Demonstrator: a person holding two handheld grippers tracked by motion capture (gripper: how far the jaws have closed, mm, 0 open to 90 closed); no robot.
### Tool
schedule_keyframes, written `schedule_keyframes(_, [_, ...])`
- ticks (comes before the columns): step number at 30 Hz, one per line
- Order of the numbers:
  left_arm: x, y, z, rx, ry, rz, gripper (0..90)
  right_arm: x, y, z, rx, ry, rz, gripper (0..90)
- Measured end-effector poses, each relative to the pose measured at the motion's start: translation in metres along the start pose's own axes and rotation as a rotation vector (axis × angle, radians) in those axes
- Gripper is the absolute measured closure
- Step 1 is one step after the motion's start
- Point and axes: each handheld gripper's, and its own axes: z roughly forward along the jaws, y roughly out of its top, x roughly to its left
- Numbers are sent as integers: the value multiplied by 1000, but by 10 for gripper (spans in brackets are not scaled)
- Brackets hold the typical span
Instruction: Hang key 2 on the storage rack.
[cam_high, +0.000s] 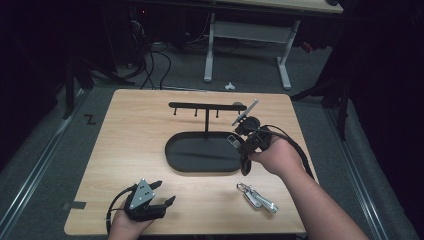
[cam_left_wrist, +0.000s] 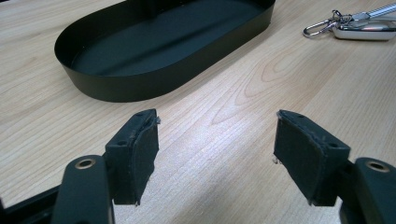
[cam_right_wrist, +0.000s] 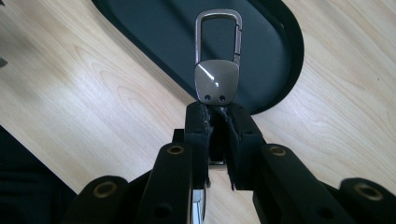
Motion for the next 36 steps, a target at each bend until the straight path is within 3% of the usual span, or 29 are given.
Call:
schedule_keyframes(5, [1,0,0,2,-2,-2,312,2,14,0,-6,-2,-18,809])
schedule_keyframes(11, [1,-1,-1,1,-3,-3,312,4,30,1,-20,-5,-2,809])
schedule_keyframes(12, [1,-1,-1,2,-4,-1,312,3,33,1,-28,-7,-20,809])
schedule_keyframes(13, [1,-1,-1,2,-4,-1,312,4,35,1,-24,-6,1,809])
schedule_keyframes(14, [1,-1,-1,3,-4,-1,312,2,37,2,-30,-8,-18,809])
schedule_keyframes(20, [0,-1,0,6,-6,2,312,-1,48,2,-36,-16,11,809])
schedule_keyframes(31, [0,-1,0,6,-9,5,312,-13,63,4,-58,-27,17,809])
schedule_keyframes(32, [0,-2,0,6,-9,5,312,-12,64,4,-59,-23,35,809])
schedule_keyframes(36, [0,-1,0,5,-9,5,312,-12,71,5,-65,-26,24,809])
